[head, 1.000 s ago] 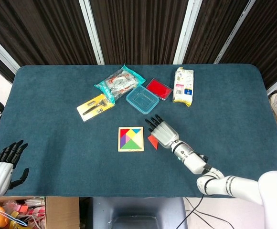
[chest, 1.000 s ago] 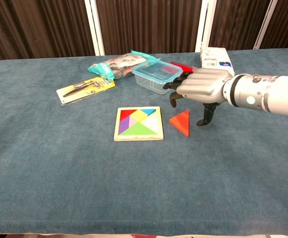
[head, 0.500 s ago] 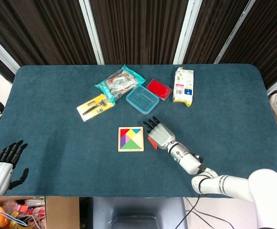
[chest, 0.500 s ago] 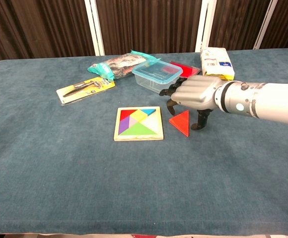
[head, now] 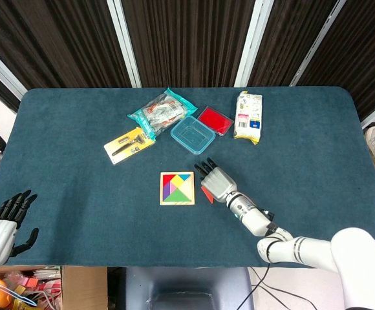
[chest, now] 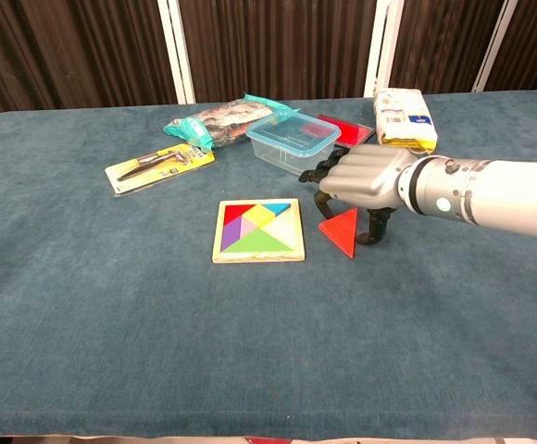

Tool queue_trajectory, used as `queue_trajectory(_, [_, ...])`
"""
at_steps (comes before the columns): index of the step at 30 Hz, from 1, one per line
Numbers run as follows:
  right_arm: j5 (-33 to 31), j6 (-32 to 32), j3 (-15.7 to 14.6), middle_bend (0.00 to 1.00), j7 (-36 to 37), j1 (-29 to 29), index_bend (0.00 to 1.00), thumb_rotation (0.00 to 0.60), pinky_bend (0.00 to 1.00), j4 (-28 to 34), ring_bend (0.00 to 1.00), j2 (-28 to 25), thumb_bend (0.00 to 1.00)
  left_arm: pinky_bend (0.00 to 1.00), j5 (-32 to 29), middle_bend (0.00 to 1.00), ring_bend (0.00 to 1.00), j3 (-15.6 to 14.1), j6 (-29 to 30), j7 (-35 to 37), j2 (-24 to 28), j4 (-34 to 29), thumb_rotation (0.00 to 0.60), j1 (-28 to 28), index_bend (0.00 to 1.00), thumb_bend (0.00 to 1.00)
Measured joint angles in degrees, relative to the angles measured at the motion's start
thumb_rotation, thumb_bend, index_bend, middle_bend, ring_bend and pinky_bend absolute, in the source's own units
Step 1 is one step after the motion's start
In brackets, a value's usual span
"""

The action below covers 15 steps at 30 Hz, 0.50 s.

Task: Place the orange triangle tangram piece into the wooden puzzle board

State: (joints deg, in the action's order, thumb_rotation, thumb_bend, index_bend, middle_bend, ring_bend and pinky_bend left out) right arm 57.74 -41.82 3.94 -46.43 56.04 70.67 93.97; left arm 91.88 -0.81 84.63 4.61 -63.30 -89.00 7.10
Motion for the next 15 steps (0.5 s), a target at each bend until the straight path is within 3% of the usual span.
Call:
queue_trajectory(7, [-0.6, -0.9, -0.3, 0.0, -0.4, 0.3, 0.61, 0.6, 0.0, 0.0, 0.0, 0.1, 0.47, 0.13, 0.0, 0.0, 0.01, 0.0, 0.0, 0.1, 0.0, 0.1, 0.6, 0.0, 0.0, 0.46])
queue_trajectory(15, [0.3, -5.0, 0.8, 0.0, -0.2, 0.2, 0.63, 0.6, 0.0, 4.3, 0.0, -2.5, 0.47, 0.13, 0.1, 0.0, 0.01, -0.1, 0.1, 0.0, 0.0, 0.0, 0.6, -0.1, 0.0, 0.46])
